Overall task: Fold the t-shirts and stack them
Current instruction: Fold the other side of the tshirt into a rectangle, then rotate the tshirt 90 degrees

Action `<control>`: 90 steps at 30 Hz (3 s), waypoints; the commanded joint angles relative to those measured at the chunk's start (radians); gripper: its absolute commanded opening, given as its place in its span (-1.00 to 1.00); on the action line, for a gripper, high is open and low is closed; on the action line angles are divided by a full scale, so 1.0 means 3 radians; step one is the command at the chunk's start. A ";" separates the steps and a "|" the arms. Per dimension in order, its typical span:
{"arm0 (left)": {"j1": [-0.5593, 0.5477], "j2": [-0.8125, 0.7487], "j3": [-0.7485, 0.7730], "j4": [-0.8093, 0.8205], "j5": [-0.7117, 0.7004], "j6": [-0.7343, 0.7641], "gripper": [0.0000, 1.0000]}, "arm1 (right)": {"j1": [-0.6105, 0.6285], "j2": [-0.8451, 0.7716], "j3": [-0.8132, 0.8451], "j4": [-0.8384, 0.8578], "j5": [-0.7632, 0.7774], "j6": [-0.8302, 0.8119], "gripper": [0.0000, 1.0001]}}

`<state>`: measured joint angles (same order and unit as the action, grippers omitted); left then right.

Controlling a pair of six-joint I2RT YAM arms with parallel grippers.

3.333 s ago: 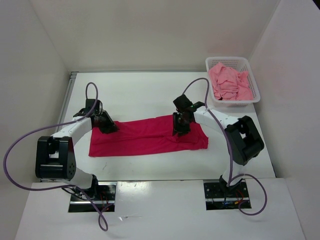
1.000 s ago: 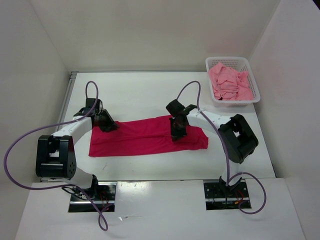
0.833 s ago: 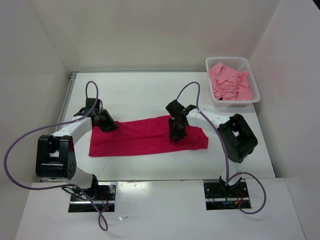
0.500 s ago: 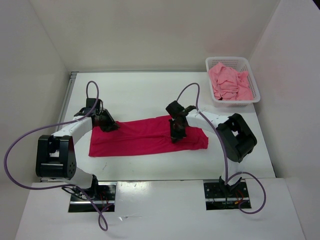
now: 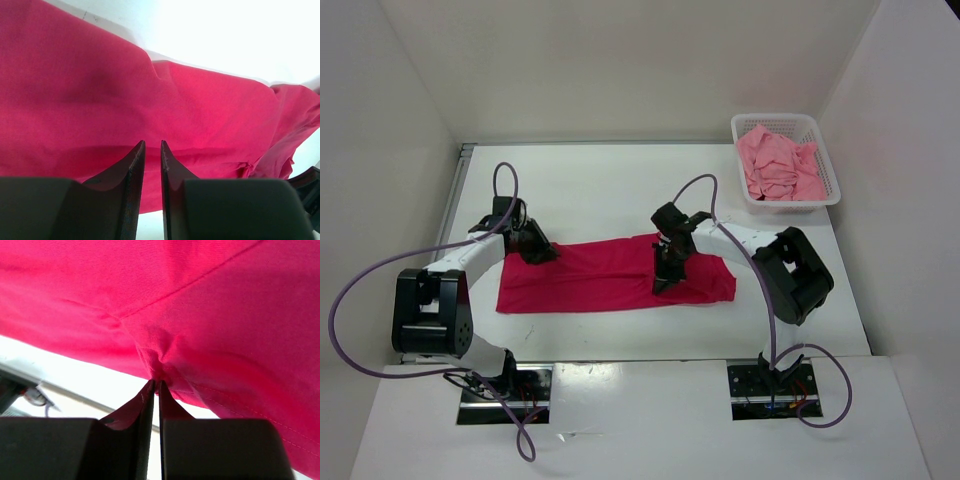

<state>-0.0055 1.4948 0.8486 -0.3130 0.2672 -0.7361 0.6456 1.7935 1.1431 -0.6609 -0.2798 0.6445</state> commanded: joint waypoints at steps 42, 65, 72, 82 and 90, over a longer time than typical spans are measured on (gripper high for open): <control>-0.0437 0.0642 0.0193 0.0128 0.0024 0.0117 -0.36 | -0.0649 -0.0650 -0.0983 0.0224 0.0221 0.0270 -0.81; 0.0422 0.0560 -0.0011 0.0230 0.0162 -0.0057 -0.30 | -0.1390 0.0480 0.0408 0.0751 0.1020 -0.0011 -0.98; 0.0892 0.0596 -0.0052 0.0230 0.0224 -0.0057 -0.25 | -0.1590 0.0546 0.0730 0.0684 0.0806 -0.0098 -0.93; 0.0290 -0.0105 0.0398 -0.0137 0.0055 0.0158 -0.51 | -0.1462 -0.0200 0.0527 0.0495 0.0432 -0.0159 -0.50; -0.0432 0.0089 -0.0031 0.0062 0.0025 0.0020 -0.97 | -0.0788 -0.0318 -0.0164 0.0526 0.0314 0.0014 -0.97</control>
<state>-0.1268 1.4849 0.8757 -0.2924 0.2916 -0.7151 0.3286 1.6848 1.1458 -0.4900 -0.1600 0.6216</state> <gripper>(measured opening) 0.031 0.015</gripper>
